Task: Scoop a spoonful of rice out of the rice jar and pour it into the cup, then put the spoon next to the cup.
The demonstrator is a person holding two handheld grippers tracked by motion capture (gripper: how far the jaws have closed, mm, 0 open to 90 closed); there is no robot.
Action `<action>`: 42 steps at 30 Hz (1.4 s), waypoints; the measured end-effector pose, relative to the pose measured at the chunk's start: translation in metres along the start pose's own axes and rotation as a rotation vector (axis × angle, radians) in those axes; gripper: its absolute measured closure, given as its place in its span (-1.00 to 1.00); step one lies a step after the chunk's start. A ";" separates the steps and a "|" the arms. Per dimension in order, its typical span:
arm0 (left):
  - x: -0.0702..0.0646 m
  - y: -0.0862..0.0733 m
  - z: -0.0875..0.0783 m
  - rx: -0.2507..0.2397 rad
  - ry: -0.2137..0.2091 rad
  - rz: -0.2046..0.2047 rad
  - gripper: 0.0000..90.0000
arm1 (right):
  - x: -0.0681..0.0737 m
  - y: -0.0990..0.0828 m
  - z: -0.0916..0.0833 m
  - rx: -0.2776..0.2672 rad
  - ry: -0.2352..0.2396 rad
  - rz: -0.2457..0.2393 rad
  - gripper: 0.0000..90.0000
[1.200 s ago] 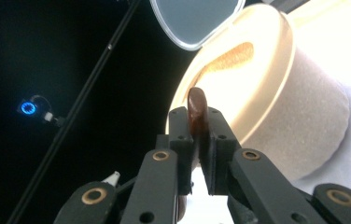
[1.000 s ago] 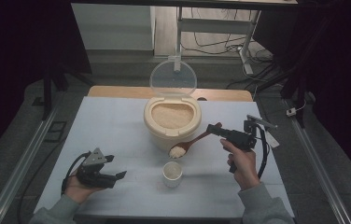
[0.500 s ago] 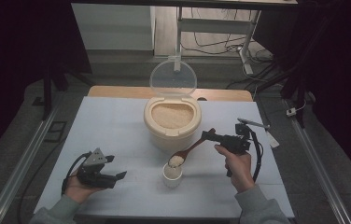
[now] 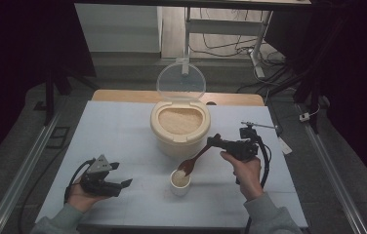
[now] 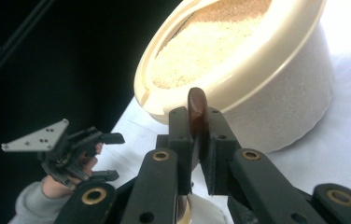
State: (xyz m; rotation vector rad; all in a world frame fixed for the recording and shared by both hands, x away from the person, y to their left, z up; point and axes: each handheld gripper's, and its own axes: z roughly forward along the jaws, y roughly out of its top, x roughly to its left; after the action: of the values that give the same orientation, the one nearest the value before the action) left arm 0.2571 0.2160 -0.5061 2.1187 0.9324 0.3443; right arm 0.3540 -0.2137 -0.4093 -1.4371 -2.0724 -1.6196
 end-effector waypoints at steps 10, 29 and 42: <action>0.000 0.000 0.000 0.001 0.001 0.001 -0.54 | 0.010 0.002 -0.003 -0.006 -0.001 -0.097 0.85; 0.000 0.000 -0.001 0.000 0.004 0.001 -0.54 | 0.015 0.003 -0.009 -0.035 0.021 -0.174 0.85; 0.001 0.000 0.000 0.000 0.005 0.000 -0.53 | 0.008 0.009 -0.035 -0.084 0.063 -0.179 0.85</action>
State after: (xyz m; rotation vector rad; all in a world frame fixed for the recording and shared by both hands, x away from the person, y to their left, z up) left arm 0.2572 0.2168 -0.5061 2.1185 0.9351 0.3496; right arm 0.3419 -0.2383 -0.3841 -1.2373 -2.1768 -1.8134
